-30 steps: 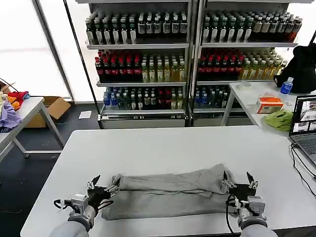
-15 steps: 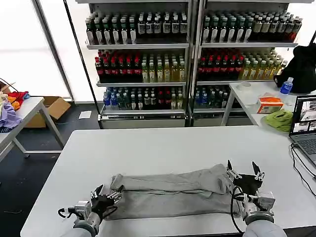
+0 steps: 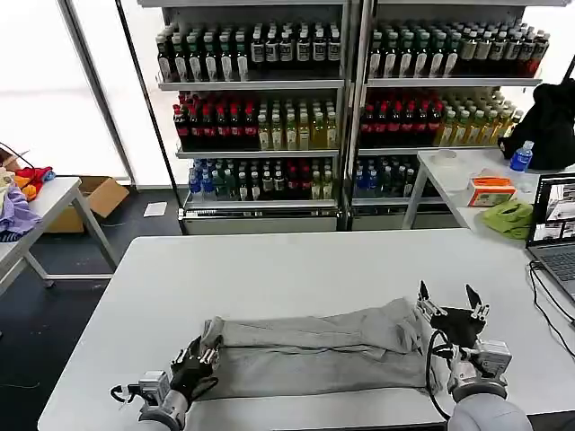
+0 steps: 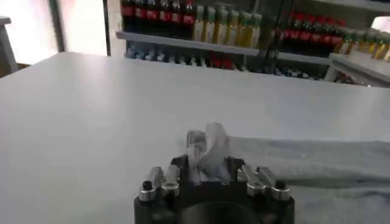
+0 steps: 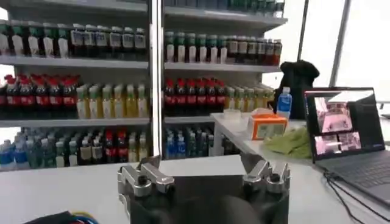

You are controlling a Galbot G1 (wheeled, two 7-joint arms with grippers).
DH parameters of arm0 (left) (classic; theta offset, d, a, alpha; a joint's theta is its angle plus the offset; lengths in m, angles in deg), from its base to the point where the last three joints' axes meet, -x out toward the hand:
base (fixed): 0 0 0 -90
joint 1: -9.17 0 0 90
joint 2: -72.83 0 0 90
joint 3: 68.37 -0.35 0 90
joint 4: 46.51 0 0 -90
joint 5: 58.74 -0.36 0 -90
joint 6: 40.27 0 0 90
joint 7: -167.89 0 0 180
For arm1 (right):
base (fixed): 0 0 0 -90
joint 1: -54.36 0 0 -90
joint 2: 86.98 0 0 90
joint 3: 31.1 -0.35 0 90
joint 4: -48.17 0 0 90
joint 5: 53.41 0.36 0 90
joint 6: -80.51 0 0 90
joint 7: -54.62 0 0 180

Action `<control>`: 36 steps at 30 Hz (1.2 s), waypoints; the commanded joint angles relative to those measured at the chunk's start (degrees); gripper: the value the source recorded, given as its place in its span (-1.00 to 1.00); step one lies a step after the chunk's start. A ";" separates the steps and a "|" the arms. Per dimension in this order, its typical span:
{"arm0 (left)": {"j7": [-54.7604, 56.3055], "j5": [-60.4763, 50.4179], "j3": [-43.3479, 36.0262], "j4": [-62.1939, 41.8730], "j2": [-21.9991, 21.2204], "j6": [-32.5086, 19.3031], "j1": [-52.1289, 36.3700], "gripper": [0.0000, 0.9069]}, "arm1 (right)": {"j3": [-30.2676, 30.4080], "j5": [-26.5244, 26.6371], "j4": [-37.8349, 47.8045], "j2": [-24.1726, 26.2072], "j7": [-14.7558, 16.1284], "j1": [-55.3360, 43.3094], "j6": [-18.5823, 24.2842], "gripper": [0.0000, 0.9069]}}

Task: Fold and organize the clothes.

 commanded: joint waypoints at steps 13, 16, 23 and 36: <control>-1.46 3.61 10.09 0.45 4.85 -2.40 1.05 -1.00 | 0.32 2.03 0.76 0.40 -0.79 -4.14 -0.28 1.00; -1.91 8.10 21.09 1.66 12.66 -1.68 2.06 -1.00 | 0.85 2.94 1.16 -0.02 -1.45 -5.81 -0.08 1.00; -4.86 19.32 43.77 -6.21 28.98 -0.20 5.51 -1.00 | 2.13 4.06 1.71 -0.04 -2.54 -8.43 -0.25 1.00; -2.88 10.95 32.14 2.18 24.21 0.27 4.94 -1.00 | 1.16 4.95 -0.57 0.12 -2.78 -7.20 -0.82 1.00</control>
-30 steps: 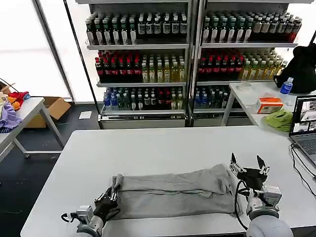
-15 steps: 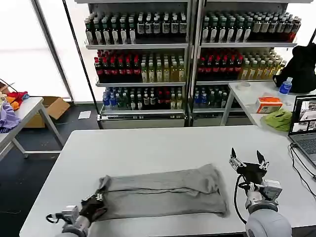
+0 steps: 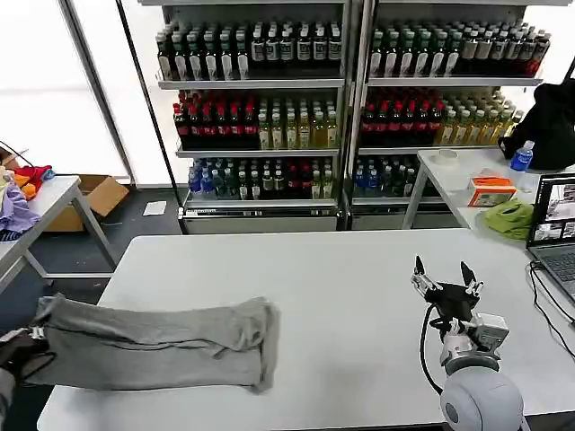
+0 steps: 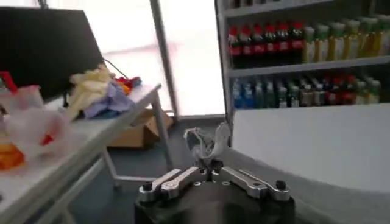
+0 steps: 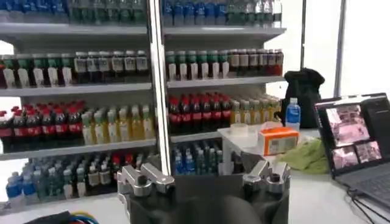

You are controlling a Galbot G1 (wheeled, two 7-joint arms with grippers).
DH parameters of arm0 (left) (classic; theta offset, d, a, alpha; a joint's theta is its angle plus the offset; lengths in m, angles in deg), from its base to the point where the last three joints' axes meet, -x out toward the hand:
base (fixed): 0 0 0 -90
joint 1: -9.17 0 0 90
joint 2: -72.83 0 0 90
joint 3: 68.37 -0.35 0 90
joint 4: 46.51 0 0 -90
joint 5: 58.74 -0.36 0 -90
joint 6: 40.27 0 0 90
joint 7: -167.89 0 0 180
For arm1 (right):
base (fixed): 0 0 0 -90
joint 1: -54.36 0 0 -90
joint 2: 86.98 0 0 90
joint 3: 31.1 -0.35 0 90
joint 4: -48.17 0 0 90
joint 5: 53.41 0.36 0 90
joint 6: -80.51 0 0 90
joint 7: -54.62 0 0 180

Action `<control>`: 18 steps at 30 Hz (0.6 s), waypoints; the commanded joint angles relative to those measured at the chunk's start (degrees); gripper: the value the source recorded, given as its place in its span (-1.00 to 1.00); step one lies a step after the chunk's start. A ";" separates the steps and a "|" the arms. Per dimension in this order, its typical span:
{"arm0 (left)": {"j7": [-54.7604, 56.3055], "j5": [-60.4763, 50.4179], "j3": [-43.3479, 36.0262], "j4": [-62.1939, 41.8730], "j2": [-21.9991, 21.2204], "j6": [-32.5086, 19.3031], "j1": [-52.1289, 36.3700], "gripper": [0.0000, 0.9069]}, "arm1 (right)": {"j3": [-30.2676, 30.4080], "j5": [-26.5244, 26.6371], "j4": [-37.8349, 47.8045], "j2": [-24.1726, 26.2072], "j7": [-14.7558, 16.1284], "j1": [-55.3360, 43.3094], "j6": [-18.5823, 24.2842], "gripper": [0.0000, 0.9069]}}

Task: Fold and organize the clothes.

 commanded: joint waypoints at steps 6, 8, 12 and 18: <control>2.39 -9.92 -17.33 11.84 -9.44 0.33 -0.15 -1.00 | -2.20 1.93 -5.38 0.26 -0.21 4.33 -0.53 1.00; 3.28 -11.10 -21.84 12.72 -11.38 1.00 -0.86 -1.00 | -2.51 1.82 -6.19 0.00 -0.31 4.95 -0.58 1.00; 5.20 -10.89 -27.64 12.41 -13.36 2.64 -3.05 -1.00 | -2.74 0.64 -6.62 -1.05 -0.51 7.14 -0.33 1.00; 7.31 -8.71 -31.85 13.11 -12.74 4.13 -4.77 -1.00 | -3.62 -0.26 -6.86 -2.18 -0.60 9.43 0.24 1.00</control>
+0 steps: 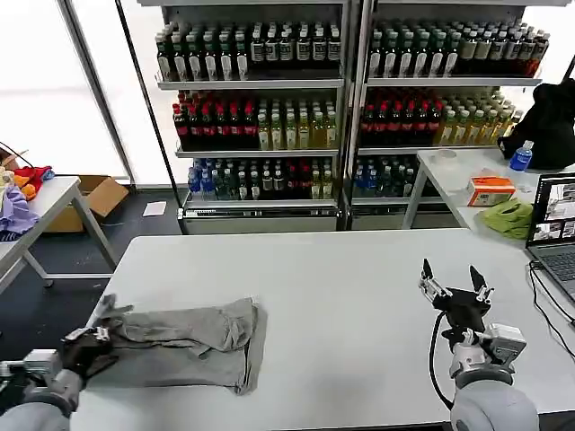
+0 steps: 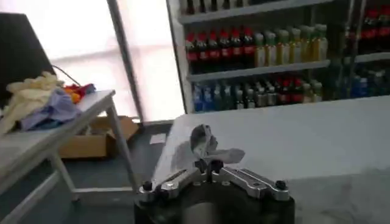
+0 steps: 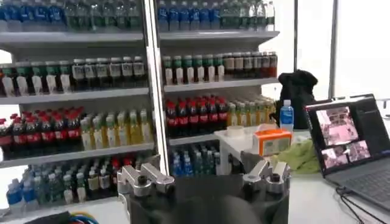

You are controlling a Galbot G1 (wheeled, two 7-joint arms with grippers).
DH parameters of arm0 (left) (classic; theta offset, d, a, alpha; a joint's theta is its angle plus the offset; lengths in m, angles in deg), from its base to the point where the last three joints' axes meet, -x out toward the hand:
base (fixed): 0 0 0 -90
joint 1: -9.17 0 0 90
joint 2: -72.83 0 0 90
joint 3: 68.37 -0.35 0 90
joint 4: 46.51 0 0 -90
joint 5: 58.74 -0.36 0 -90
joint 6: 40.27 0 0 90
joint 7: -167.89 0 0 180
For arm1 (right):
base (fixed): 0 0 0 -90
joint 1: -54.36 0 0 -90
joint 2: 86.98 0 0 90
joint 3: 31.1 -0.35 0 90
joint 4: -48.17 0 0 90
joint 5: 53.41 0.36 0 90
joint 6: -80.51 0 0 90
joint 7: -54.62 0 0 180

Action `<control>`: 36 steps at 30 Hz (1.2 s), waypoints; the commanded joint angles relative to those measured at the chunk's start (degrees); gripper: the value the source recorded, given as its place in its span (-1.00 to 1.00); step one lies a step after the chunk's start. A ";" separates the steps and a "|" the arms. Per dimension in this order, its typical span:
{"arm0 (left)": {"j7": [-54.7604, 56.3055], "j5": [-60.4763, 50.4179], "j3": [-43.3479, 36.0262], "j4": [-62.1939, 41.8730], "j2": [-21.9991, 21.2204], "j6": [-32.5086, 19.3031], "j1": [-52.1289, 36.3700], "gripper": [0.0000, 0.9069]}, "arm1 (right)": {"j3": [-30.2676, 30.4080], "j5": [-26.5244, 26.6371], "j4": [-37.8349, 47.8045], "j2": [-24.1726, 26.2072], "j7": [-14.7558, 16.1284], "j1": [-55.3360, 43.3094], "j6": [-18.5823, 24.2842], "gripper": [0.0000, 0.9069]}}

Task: Fold and organize the clothes.

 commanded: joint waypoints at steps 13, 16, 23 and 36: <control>6.14 -0.80 -24.82 6.96 -4.45 3.76 -5.49 -1.00 | -0.41 -4.69 -4.44 -4.08 -0.51 7.69 -0.29 1.00; 6.02 -2.45 -26.86 7.05 -4.96 3.73 -5.16 -1.00 | -0.75 -4.94 -4.95 -4.26 -0.63 8.59 -0.24 1.00; 5.74 -3.85 -29.23 3.52 -6.74 3.72 -6.50 -1.00 | -1.10 -4.93 -5.72 -4.53 -0.70 10.12 0.14 1.00; 6.09 -2.78 -27.02 1.46 -8.46 3.71 -10.87 -1.00 | -0.04 -5.55 -5.03 -4.75 -0.72 10.02 0.58 1.00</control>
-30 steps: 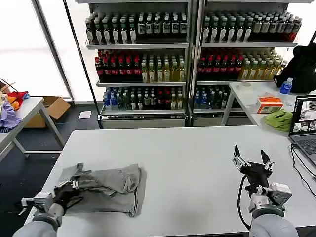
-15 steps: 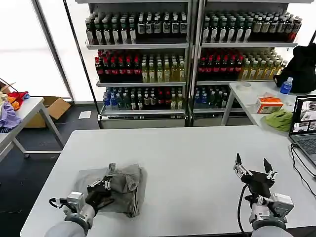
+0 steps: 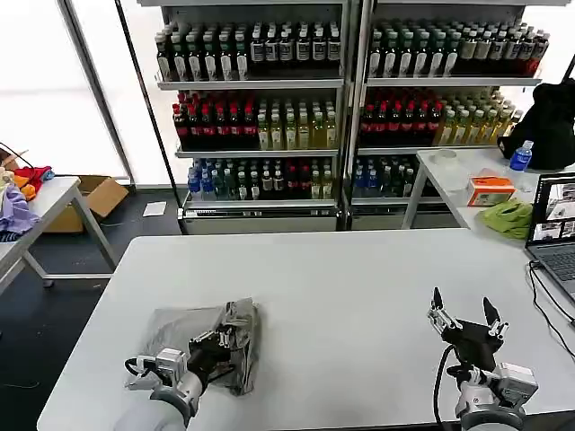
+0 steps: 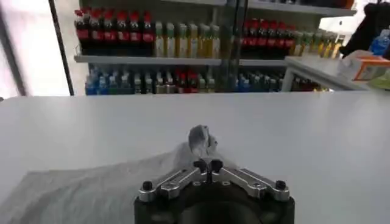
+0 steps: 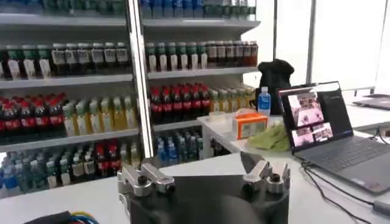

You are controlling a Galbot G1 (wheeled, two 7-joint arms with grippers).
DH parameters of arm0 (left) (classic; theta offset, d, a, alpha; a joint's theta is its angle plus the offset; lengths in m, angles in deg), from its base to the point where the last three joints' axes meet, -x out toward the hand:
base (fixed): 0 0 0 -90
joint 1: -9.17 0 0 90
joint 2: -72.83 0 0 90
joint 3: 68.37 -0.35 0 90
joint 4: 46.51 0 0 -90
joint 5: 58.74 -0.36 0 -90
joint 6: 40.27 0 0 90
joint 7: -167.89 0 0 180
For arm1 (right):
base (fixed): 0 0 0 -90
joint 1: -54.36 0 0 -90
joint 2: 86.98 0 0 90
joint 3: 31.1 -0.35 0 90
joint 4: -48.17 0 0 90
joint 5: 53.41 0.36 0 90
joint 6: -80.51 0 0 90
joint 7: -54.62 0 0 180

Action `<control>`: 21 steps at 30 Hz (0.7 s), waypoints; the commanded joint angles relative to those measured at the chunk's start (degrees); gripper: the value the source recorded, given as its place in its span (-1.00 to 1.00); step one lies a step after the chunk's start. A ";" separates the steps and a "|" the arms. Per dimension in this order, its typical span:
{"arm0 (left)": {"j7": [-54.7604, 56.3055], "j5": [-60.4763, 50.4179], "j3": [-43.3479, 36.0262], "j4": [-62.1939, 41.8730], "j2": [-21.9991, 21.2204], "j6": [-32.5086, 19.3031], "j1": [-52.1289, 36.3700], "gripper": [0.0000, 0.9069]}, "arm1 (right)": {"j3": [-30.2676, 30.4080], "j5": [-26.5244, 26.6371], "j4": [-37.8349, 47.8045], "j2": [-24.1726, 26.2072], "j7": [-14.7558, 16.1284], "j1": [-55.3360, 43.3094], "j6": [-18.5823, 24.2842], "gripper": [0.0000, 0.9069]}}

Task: Fold and organize the clothes.

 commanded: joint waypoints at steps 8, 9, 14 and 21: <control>-1.45 -0.83 -1.75 -2.63 -2.55 0.06 -2.28 -0.84 | 0.63 -0.41 -0.01 0.05 -0.07 -0.06 -0.16 1.00; -1.53 -0.87 -1.78 -2.95 -2.70 -0.16 -2.30 -0.27 | 0.63 -0.40 0.02 0.05 -0.05 -0.05 -0.14 1.00; -1.94 1.27 -2.43 -4.37 -3.98 -3.06 -2.85 1.00 | 1.06 -0.60 0.76 0.00 0.15 0.07 0.23 1.00; -1.59 17.35 -3.18 -0.11 -5.56 -6.51 -2.69 1.00 | 1.41 -0.63 1.74 0.40 0.18 -1.15 0.22 1.00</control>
